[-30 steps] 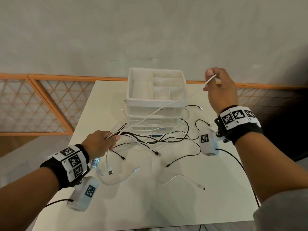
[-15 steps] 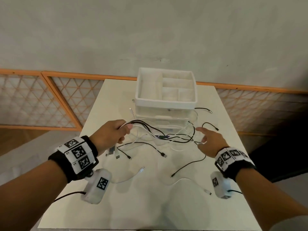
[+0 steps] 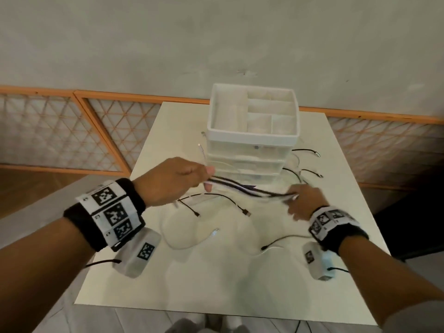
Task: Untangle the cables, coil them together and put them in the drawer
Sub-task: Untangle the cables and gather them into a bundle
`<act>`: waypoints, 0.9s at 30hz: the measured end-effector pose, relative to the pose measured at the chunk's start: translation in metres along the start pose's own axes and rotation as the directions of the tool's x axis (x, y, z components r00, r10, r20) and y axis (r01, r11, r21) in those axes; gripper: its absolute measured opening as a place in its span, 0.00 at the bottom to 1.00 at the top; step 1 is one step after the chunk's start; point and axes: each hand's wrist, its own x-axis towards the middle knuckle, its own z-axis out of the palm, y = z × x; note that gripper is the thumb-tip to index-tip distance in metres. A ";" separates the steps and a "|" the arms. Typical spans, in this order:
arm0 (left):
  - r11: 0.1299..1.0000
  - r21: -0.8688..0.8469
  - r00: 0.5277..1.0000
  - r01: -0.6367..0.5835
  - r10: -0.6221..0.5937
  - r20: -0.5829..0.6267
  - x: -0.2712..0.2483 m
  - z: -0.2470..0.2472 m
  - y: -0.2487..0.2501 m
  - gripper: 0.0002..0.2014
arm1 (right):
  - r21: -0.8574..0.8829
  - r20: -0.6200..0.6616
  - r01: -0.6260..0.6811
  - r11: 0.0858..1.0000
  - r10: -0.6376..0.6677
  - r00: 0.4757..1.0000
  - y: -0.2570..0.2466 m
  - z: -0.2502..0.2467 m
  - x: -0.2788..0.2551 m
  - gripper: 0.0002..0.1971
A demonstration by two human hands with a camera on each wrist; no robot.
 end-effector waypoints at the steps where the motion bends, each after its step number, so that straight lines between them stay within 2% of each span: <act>1: 0.994 0.110 0.997 0.020 -0.028 0.071 -0.002 0.000 -0.008 0.20 | -0.026 -0.183 0.015 1.000 -0.020 0.983 0.011 -0.010 0.007 0.04; 3: 0.956 0.292 0.976 0.040 -0.099 0.191 -0.005 0.011 -0.027 0.16 | 0.027 -0.490 0.126 0.992 -0.096 0.866 0.015 -0.023 0.009 0.07; 4: 0.939 0.338 0.967 0.062 -0.140 0.212 -0.004 0.020 -0.035 0.14 | 0.073 -0.573 0.222 0.972 -0.141 0.807 0.014 -0.025 0.009 0.07; 6: 0.914 0.388 0.968 0.119 -0.194 0.160 -0.001 0.039 -0.047 0.14 | 0.098 -0.612 0.374 0.922 -0.241 0.753 0.012 -0.020 0.011 0.10; 7: 0.902 0.407 0.971 0.147 -0.211 0.117 0.001 0.046 -0.050 0.14 | 0.094 -0.586 0.397 0.913 -0.272 0.764 0.013 -0.016 0.014 0.13; 8: 0.894 0.413 0.972 0.175 -0.223 0.070 0.002 0.053 -0.053 0.14 | 0.109 -0.531 0.375 0.921 -0.265 0.805 0.016 -0.011 0.016 0.16; 10: 0.892 0.388 0.969 0.232 -0.248 -0.008 0.003 0.059 -0.058 0.14 | 0.148 -0.365 0.238 0.960 -0.171 0.915 0.024 0.001 0.016 0.22; 11: 0.898 0.359 0.965 0.256 -0.260 -0.039 0.002 0.058 -0.061 0.14 | 0.149 -0.282 0.167 0.975 -0.120 0.952 0.028 0.007 0.014 0.27; 13: 0.909 0.300 0.957 0.289 -0.275 -0.089 0.002 0.056 -0.064 0.15 | 0.105 -0.186 0.069 0.992 -0.049 0.981 0.033 0.023 0.005 0.33; 15: 0.916 0.268 0.954 0.298 -0.273 -0.126 0.002 0.053 -0.065 0.15 | 0.045 -0.186 0.080 0.996 -0.070 0.980 0.027 0.042 -0.004 0.26; 16: 0.919 0.256 0.952 0.301 -0.276 -0.130 0.002 0.051 -0.065 0.15 | 0.017 -0.183 0.137 0.990 -0.131 0.974 0.021 0.054 -0.010 0.20; 18: 0.922 0.229 0.950 0.312 -0.297 -0.100 0.004 0.049 -0.063 0.14 | -0.024 -0.123 0.320 0.947 -0.321 0.939 0.004 0.083 -0.020 0.10; 19: 0.923 0.225 0.950 0.312 -0.302 -0.080 0.005 0.048 -0.062 0.13 | -0.047 -0.060 0.412 0.910 -0.414 0.908 -0.007 0.098 -0.025 0.09; 21: 0.921 0.242 0.952 0.305 -0.304 -0.043 0.004 0.050 -0.060 0.15 | -0.118 0.123 0.519 0.846 -0.506 0.853 -0.032 0.126 -0.033 0.14; 23: 0.918 0.248 0.949 0.310 -0.316 -0.013 0.001 0.055 -0.060 0.16 | -0.175 0.266 0.569 0.803 -0.518 0.813 -0.054 0.149 -0.038 0.21; 25: 0.915 0.242 0.943 0.322 -0.332 0.004 -0.003 0.060 -0.063 0.15 | -0.226 0.337 0.600 0.768 -0.516 0.787 -0.067 0.164 -0.040 0.27; 27: 0.914 0.213 0.935 0.346 -0.353 -0.002 -0.008 0.065 -0.067 0.15 | -0.298 0.371 0.606 0.738 -0.495 0.786 -0.070 0.175 -0.041 0.27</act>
